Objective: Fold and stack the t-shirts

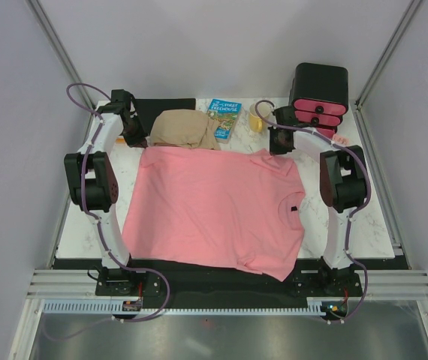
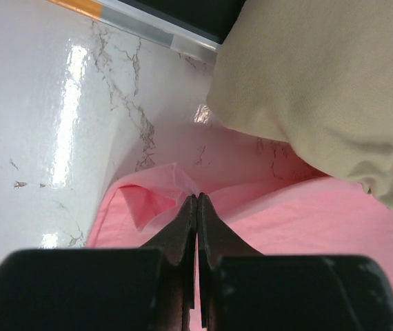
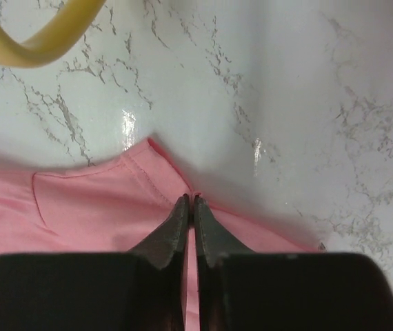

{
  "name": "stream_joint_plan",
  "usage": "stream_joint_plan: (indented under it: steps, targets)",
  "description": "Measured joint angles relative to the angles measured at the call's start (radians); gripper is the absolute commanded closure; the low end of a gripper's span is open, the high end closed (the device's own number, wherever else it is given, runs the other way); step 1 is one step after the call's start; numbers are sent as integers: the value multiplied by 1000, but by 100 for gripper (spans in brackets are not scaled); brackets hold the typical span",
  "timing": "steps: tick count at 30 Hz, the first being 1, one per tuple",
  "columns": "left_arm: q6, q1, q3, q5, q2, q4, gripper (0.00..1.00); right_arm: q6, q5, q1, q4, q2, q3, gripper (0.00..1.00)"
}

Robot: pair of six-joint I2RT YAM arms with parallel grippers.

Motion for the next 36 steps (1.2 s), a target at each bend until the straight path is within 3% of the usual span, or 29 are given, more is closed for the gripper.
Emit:
stream_joint_plan:
  steps: [1,4,6,18,36]
  targets:
    - [0,0,0,0,0,0,98,0,3,0,0,-4,0,62]
    - [0,0,0,0,0,0,98,-8,22,0,-1,-19,2,49]
    - [0,0,0,1,0,0,98,-13,44,0,0,-29,2,45]
    - [0,0,0,5,0,0,98,16,199,-21,-1,-143,-102,45]
    - [0,0,0,20,0,0,98,60,203,-51,-5,-138,-154,44]
